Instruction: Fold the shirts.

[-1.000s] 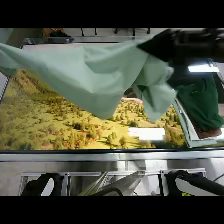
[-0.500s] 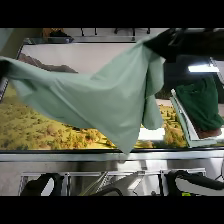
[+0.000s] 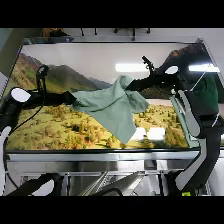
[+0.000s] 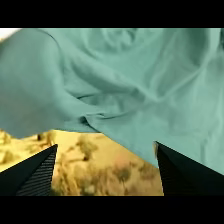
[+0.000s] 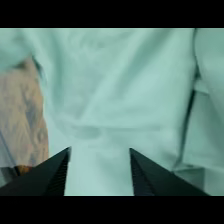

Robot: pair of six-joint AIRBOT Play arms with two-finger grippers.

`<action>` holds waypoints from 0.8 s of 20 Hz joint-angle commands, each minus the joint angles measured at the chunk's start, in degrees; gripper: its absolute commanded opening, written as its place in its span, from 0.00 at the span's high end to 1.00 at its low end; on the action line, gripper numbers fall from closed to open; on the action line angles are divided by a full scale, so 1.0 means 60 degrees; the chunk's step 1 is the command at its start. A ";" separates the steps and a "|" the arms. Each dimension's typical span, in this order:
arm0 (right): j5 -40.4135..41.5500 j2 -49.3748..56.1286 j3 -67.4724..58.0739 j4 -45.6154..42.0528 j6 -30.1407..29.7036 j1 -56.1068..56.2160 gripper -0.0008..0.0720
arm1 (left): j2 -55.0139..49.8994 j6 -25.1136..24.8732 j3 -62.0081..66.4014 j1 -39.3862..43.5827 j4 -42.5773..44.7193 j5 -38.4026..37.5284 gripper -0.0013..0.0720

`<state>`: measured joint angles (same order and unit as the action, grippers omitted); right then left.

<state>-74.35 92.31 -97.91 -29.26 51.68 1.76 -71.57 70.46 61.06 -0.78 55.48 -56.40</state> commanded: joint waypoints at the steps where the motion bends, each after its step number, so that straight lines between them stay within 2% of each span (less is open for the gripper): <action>1: -0.0831 -0.0036 -0.0011 0.0208 0.0149 -0.0827 0.26 | -0.1096 0.0266 0.1020 -0.0568 -0.0007 -0.1446 0.07; 5: -0.2288 -0.1031 0.0474 -0.0856 0.1078 -0.1963 0.28 | -0.0812 0.0262 0.1577 -0.1242 0.0102 -0.2033 0.07; 8: -0.2379 -0.1942 0.2470 -0.1333 0.1322 -0.2229 0.28 | -0.0820 0.0266 0.1384 -0.1537 0.0579 -0.2106 0.07; 10: -0.1818 -0.2677 0.4273 -0.1526 0.1315 -0.2127 0.28 | -0.0867 0.0244 0.0608 -0.1727 0.0568 -0.1333 0.07; 12: -0.0627 -0.3224 0.5898 -0.1606 0.1177 -0.1843 0.28 | -0.1158 0.0113 0.0066 -0.1978 0.0550 -0.0484 0.07; 16: 0.1344 -0.3315 0.7694 -0.1599 0.1184 -0.0761 0.28 | -0.2455 0.0073 0.0412 -0.2255 0.0470 0.0004 0.07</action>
<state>-75.07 73.69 -59.88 -38.17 58.74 -6.50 -81.67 71.31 62.94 -13.17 58.35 -59.44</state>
